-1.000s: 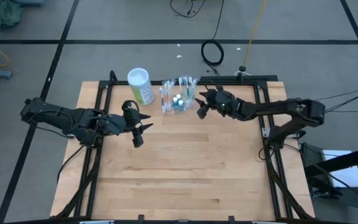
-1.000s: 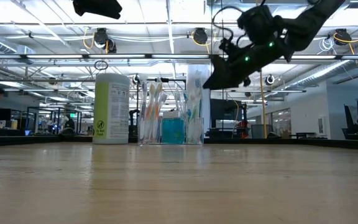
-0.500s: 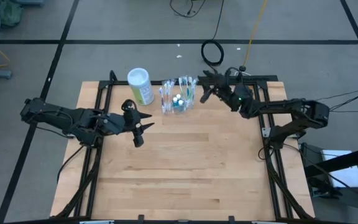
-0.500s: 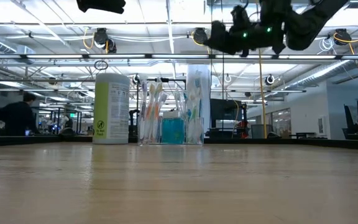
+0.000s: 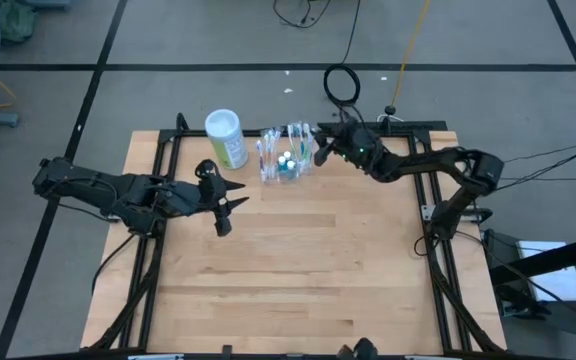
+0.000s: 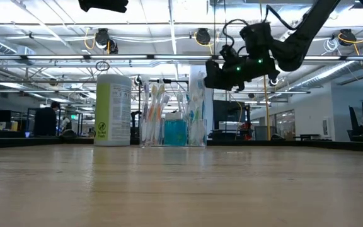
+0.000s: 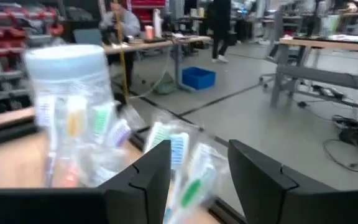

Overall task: Pick & Place toothbrushing station
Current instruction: Put the blue toothbrush into the transparent organizer

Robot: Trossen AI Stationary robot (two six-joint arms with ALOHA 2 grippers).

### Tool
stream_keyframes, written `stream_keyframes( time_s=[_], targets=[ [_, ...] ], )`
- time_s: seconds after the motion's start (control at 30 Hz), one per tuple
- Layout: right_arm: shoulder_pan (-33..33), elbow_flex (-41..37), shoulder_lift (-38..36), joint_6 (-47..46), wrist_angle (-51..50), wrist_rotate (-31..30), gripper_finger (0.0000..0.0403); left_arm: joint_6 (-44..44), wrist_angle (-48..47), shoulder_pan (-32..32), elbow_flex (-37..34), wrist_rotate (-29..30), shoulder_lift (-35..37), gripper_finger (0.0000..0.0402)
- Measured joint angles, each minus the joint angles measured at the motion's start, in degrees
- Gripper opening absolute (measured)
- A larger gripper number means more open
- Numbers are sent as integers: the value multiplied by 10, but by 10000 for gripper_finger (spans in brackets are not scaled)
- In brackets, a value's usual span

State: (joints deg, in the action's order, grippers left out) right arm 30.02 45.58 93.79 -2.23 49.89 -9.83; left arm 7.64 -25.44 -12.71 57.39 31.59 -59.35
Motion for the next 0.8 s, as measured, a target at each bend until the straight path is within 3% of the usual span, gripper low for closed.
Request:
stream_keyframes(
  time_s=[0.27,0.47,0.67,0.8],
  targets=[
    [-1,0,-13,47,39,-12,150,-1,0,0,0,0,0,159],
    [19,0,-37,85,90,-95,150,-2,0,0,0,0,0,159],
    [81,2,-29,-53,25,-17,150,-2,0,0,0,0,0,159],
    [98,6,-5,-89,-3,12,150,-2,0,0,0,0,0,159]
  ],
)
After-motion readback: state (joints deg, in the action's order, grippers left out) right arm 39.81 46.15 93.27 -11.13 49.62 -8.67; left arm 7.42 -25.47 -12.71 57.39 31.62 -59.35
